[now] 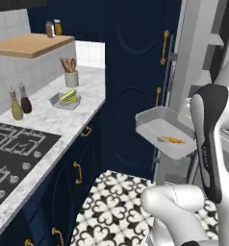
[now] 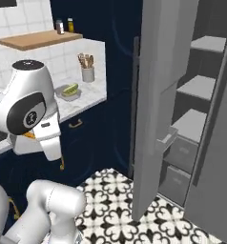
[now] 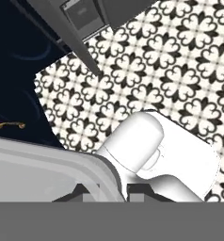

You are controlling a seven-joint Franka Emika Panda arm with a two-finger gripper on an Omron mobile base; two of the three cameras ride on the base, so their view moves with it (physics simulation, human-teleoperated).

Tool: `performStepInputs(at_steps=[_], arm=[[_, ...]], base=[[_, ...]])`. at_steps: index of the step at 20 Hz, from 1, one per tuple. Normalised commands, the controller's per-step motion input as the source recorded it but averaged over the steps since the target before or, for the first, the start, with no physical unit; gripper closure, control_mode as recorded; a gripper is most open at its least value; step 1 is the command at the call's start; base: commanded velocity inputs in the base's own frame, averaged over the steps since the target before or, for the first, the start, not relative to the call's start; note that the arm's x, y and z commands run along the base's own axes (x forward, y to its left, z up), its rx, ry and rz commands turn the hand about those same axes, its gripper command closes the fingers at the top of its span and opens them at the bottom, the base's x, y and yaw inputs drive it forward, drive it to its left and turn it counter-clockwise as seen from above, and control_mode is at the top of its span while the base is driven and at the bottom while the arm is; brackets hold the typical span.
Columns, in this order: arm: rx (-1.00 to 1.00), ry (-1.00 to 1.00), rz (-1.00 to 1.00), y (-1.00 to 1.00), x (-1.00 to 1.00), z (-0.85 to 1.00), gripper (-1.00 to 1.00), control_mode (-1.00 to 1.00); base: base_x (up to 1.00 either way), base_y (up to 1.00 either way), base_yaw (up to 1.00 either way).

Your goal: Take the meat container that has the shrimp and place it on the second highest rack of the freezer. Then take the vegetable container that has the cucumber and corn and place it on the highest rack of the freezer.

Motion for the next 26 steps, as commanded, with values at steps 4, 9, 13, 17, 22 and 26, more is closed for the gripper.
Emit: performStepInputs(at_steps=[4,9,13,17,22,26], arm=[[0.0,0.0,0.0,0.0,0.0,0.0,1.0,1.0],[0.0,0.0,0.0,0.0,0.0,0.0,1.0,1.0],[0.0,0.0,0.0,0.0,0.0,0.0,1.0,1.0],[0.0,0.0,0.0,0.0,0.0,0.0,1.0,1.0],[0.0,0.0,0.0,0.0,0.0,0.0,1.0,1.0],[0.0,0.0,0.0,0.0,0.0,0.0,1.0,1.0]], base=[[0.01,-0.16,-0.83],[0.32,-0.54,-0.46],[0.57,-0.64,-0.07],[0.53,-0.72,0.0],[0.34,-0.7,0.08],[0.51,-0.53,0.09]])
